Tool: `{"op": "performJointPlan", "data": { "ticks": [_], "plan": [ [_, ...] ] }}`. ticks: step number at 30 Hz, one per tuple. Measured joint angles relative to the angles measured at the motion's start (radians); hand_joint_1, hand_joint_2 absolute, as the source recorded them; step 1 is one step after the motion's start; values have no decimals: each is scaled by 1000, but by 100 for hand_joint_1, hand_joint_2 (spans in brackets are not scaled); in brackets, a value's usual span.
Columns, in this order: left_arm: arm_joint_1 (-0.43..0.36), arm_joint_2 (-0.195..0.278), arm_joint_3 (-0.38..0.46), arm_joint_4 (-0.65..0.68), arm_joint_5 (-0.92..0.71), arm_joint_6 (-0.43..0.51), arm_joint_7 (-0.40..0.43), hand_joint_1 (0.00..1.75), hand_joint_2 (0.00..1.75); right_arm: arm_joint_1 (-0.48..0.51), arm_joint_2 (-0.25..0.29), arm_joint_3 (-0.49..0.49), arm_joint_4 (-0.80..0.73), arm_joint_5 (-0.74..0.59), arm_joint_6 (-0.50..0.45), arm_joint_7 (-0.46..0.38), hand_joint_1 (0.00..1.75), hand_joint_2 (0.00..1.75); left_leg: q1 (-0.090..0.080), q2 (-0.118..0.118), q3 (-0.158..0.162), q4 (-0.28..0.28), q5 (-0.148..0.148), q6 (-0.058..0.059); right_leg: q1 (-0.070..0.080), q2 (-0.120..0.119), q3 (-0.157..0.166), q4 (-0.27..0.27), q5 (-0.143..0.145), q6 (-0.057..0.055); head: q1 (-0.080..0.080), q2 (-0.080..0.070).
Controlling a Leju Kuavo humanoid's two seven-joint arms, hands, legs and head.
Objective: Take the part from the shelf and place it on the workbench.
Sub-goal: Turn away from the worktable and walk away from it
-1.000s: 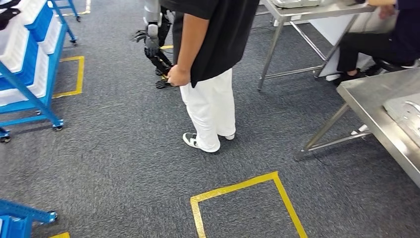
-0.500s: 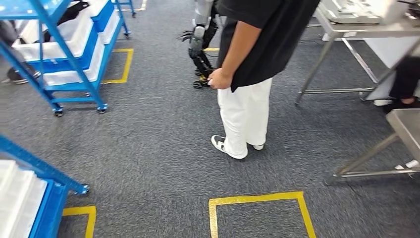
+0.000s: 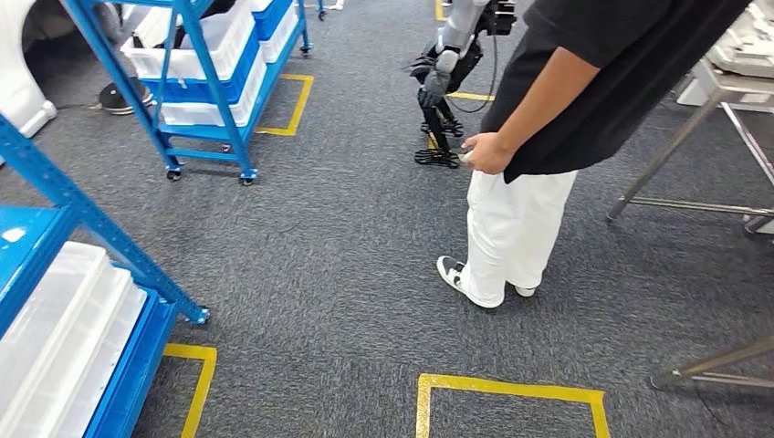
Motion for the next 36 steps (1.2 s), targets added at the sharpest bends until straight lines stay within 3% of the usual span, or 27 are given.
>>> {"op": "performJointPlan", "data": {
  "ticks": [2, 4, 6, 9, 12, 13, 14, 17, 18, 20, 22, 23, 25, 26, 28, 29, 30, 32, 33, 34, 36],
  "plan": [
    [0, 0, 0, -7, -2, -2, -2, 0, 0, 0, 0, 8, 3, -13, -12, -4, 0, 0, -2, -28, 1, 0, 3, -1, 1, 15, 35, -86, 70, -11, 0, 0],
    [-1, 0, -1, -13, -2, -6, -5, 0, 0, -1, 0, 15, 7, -26, -25, -13, 0, 0, 0, -53, -1, 0, 7, -8, 4, 67, 86, -209, 128, -20, 0, 0],
    [-2, 0, -1, -22, -2, -13, -7, 0, 0, -4, 0, 18, 11, -38, -38, -22, 0, 0, 5, -75, -8, -2, 15, -20, 10, 95, 103, -259, 141, -23, 0, 0],
    [0, 0, -1, -35, -3, -21, -10, 0, 0, -8, 0, 24, 16, -49, -50, -30, 0, 0, 12, -101, -12, -12, 26, -37, 18, 72, 104, -267, 148, -29, 0, 0],
    [1, 0, -1, -39, -3, -23, -11, 0, 0, -9, 0, 26, 17, -51, -53, -31, 0, 0, 12, -104, -14, -13, 28, -41, 16, 65, 106, -275, 154, -32, 0, 0],
    [2, 0, -1, -42, -3, -24, -12, 0, 0, -10, 0, 28, 18, -53, -54, -32, 0, 0, 12, -95, -17, -8, 26, -41, 14, 57, 108, -282, 158, -34, 0, 0],
    [0, 0, -1, -47, -3, -27, -14, 0, 0, -10, 1, 32, 21, -56, -56, -32, 0, 0, 9, -67, -36, 34, -3, -40, 13, 41, 108, -290, 164, -39, -1, 0],
    [-4, 1, -2, -64, -3, -37, -21, 0, 0, -9, 2, 42, 35, -70, -60, -27, 0, 0, 1, 17, -106, 225, -108, -46, 19, -36, 105, -298, 172, -51, -4, 0],
    [-2, 2, -2, -65, -3, -38, -22, 0, 0, -9, 2, 45, 37, -74, -60, -23, 0, 0, 1, 23, -94, 222, -101, -48, 20, -55, 104, -295, 171, -51, -4, 0],
    [1, 2, -2, -69, -2, -38, -23, 0, 0, -9, 2, 52, 38, -78, -59, -15, 0, 0, 0, 53, -13, 95, -51, -44, 20, -79, 103, -288, 167, -47, -4, 0],
    [1, 3, -2, -73, 0, -39, -24, 0, 0, -8, 2, 58, 38, -82, -59, -9, 0, 0, -6, 87, 47, -9, -23, -32, 22, -97, 104, -280, 160, -38, -4, 0],
    [2, 4, -2, -75, 2, -39, -23, 0, 0, -8, 2, 61, 38, -85, -58, -5, 0, 0, -10, 95, 55, -27, -22, -25, 23, -104, 105, -277, 158, -34, -3, 0],
    [5, 4, -2, -78, 4, -39, -23, 0, 0, -9, 2, 67, 37, -89, -55, 2, 0, 0, -12, 78, 53, -32, -17, -15, 23, -117, 108, -277, 157, -26, -3, 0],
    [7, 4, -2, -79, 6, -39, -22, 0, 0, -7, 2, 70, 37, -90, -54, 5, 0, 0, -10, 70, 55, -38, -12, -10, 22, -105, 109, -274, 152, -20, -3, 0],
    [8, 4, -2, -81, 9, -39, -21, 0, 0, -3, 1, 74, 36, -91, -53, 11, 0, 0, -3, 52, 56, -50, 0, 2, 17, -55, 90, -225, 111, -10, -3, 0],
    [7, 4, -2, -81, 10, -39, -21, 0, 0, 0, 1, 75, 36, -91, -53, 13, 0, 0, -2, 44, 54, -52, 5, 5, 12, -24, 67, -173, 76, -6, -2, 0],
    [6, 4, -2, -82, 12, -39, -21, 0, 0, 2, 1, 75, 36, -91, -53, 15, 0, 0, -2, 34, 49, -52, 8, 8, 8, -9, 37, -108, 40, -4, -2, 0],
    [7, 4, -2, -82, 13, -39, -21, 0, 0, 5, 1, 76, 36, -91, -53, 18, 0, 0, -1, 12, 42, -52, 13, 7, 0, -1, -7, -11, 6, 1, -2, 0],
    [9, 4, -2, -82, 13, -39, -20, 0, 0, 5, 1, 76, 36, -91, -53, 18, 0, 0, 0, -2, 40, -51, 15, 4, -5, 1, -5, -12, 21, 4, -2, 0],
    [10, 4, -2, -82, 14, -39, -20, 0, 0, 6, 1, 76, 36, -91, -53, 18, 0, 0, 1, -15, 39, -50, 17, 1, -11, 4, 15, -52, 53, 7, -3, 0],
    [10, 4, -2, -82, 14, -39, -20, 0, 0, 6, 1, 78, 36, -91, -53, 18, 0, 0, 4, -42, 34, -43, 19, -10, -22, 42, 79, -186, 123, 14, -2, 0]
  ]
}}
